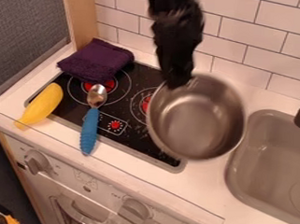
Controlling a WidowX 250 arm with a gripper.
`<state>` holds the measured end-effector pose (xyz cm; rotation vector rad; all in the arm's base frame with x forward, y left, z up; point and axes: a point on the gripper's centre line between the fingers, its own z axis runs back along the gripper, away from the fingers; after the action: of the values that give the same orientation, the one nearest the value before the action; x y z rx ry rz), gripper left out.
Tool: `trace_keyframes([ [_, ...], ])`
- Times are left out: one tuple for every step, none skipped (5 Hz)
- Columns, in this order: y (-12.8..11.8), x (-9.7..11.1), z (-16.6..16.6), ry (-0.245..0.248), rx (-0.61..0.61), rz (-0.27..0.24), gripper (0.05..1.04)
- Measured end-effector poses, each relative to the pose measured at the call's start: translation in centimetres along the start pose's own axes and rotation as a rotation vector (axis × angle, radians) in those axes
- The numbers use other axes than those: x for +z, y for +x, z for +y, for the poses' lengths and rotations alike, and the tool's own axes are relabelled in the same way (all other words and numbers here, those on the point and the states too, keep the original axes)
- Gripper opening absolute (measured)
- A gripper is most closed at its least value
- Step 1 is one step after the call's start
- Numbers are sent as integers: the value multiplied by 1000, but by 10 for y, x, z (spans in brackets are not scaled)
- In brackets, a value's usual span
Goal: Take the silver pan on the top right burner
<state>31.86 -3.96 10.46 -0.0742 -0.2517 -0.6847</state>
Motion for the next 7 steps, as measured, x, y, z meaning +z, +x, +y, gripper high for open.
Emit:
trace_keyframes([
  [29,-4,22,-11,73,1,64],
  [36,-26,48,5,133,56,63],
  [33,-42,70,17,181,104,63],
  [32,-50,85,29,205,123,63],
  [32,-51,99,42,240,114,63],
  [32,-52,104,50,247,106,90],
  [33,-53,104,50,239,97,255],
])
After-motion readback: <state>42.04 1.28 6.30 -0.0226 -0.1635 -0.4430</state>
